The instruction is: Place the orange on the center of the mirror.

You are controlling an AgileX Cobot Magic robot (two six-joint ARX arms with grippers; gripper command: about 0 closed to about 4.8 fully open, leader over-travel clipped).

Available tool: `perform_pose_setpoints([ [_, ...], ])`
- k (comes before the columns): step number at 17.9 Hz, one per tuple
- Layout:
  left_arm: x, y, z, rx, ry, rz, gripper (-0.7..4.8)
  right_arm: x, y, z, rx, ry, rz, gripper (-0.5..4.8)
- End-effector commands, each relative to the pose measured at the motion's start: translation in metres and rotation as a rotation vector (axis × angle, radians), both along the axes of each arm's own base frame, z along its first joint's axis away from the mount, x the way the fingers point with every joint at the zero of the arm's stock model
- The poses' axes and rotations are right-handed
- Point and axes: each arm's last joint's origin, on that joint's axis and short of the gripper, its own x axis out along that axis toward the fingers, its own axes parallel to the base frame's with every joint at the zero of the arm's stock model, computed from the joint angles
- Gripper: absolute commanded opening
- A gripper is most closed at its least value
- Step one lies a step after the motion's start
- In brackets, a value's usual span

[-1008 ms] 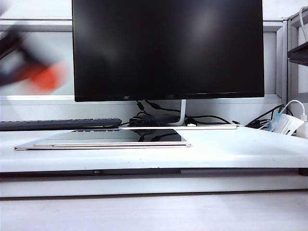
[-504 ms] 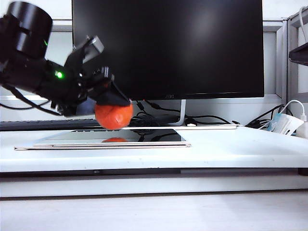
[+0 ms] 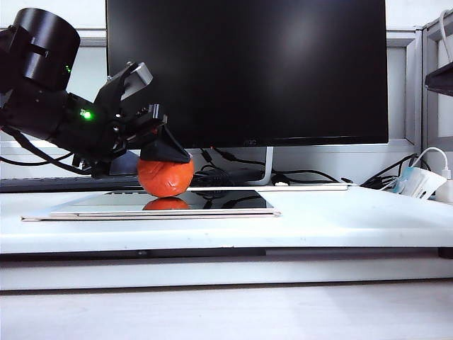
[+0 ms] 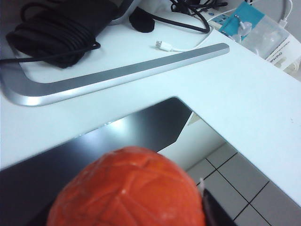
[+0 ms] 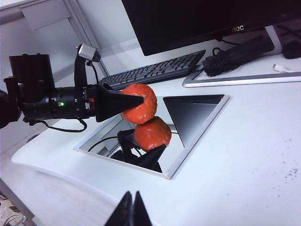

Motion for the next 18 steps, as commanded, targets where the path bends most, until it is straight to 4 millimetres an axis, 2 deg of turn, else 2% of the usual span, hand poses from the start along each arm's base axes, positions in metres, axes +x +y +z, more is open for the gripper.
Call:
perform_pose_setpoints([
  [1, 0.0, -0.001, -0.004, -0.011, 0.039, 0.004, -0.01, 0.001, 0.0, -0.006, -0.014, 0.048, -0.019, -0.01],
  [2, 0.0, -0.001, -0.004, -0.019, 0.047, 0.007, 0.05, 0.001, 0.0, -0.008, -0.017, 0.063, -0.021, -0.01],
  [5, -0.001, -0.001, -0.003, -0.037, 0.057, -0.037, 2.29, 0.001, 0.0, -0.007, -0.017, 0.058, -0.021, -0.01],
  [11, -0.001, -0.003, 0.004, -0.097, 0.018, -0.071, 2.5, 0.001, 0.0, -0.007, -0.017, 0.058, -0.021, -0.01],
  [13, 0.0, -0.003, 0.007, -0.107, -0.008, -0.071, 3.96, 0.001, 0.0, -0.007, -0.017, 0.058, -0.021, -0.01],
  [18, 0.0, -0.003, 0.006, -0.105, -0.008, -0.068, 4.05, 0.001, 0.0, -0.007, -0.017, 0.058, -0.021, -0.01],
])
